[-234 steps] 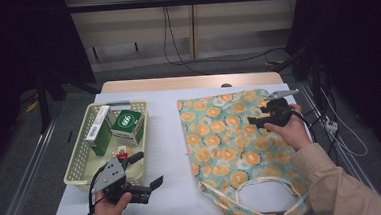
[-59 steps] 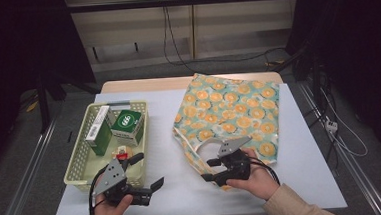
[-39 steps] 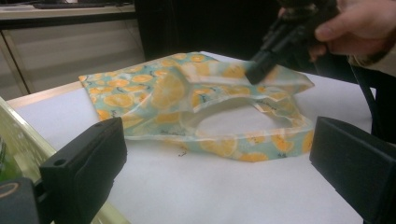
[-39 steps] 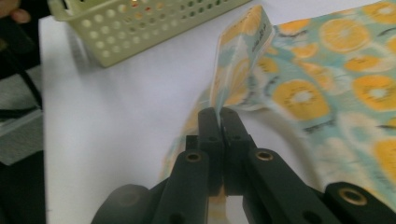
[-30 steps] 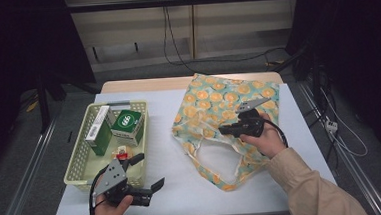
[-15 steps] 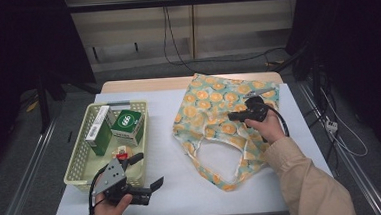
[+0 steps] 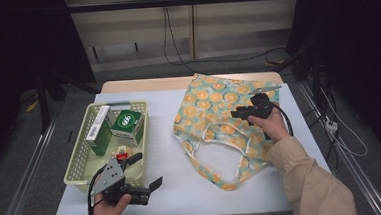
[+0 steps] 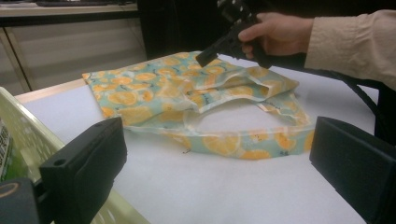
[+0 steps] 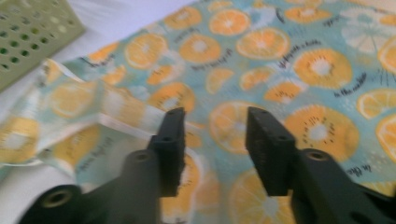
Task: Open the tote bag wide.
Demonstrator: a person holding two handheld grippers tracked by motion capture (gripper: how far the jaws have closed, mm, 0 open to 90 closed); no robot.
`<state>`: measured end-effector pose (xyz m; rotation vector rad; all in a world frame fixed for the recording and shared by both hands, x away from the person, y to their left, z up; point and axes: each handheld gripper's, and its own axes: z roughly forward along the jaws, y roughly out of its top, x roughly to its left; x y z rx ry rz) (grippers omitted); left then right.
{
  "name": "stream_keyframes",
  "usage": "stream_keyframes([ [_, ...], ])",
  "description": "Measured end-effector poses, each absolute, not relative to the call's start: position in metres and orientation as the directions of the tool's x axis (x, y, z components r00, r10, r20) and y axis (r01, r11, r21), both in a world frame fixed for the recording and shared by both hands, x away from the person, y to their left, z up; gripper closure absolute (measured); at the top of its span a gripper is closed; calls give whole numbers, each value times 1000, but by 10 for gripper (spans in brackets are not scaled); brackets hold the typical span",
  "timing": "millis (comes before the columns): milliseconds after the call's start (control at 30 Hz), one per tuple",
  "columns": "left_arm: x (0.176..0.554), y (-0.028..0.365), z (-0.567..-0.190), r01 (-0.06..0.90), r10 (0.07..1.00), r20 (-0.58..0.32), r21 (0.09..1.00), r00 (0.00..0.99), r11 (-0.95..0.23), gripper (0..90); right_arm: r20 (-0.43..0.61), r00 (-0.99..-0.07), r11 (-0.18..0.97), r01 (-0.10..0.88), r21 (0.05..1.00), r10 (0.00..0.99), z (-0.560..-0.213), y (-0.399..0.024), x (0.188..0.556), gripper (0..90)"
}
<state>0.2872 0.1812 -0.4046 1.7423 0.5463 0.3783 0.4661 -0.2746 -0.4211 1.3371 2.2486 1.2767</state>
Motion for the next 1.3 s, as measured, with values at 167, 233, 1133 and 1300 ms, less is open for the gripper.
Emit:
stream_keyframes([
  [167, 287, 179, -404, 156, 545, -32, 971, 838, -183, 34, 184, -620, 249, 544, 801, 763, -397, -264, 446, 490],
  [233, 286, 179, -405, 158, 542, -34, 971, 840, -182, 34, 168, -649, 280, 527, 802, 742, -393, -259, 438, 492],
  [1133, 286, 178, -406, 159, 541, -34, 969, 841, -188, 34, 35, -744, 509, 489, 709, 667, -456, -234, 390, 618],
  [1300, 286, 177, -406, 157, 538, -29, 968, 843, -194, 34, 41, -750, 500, 480, 721, 661, -458, -237, 393, 720],
])
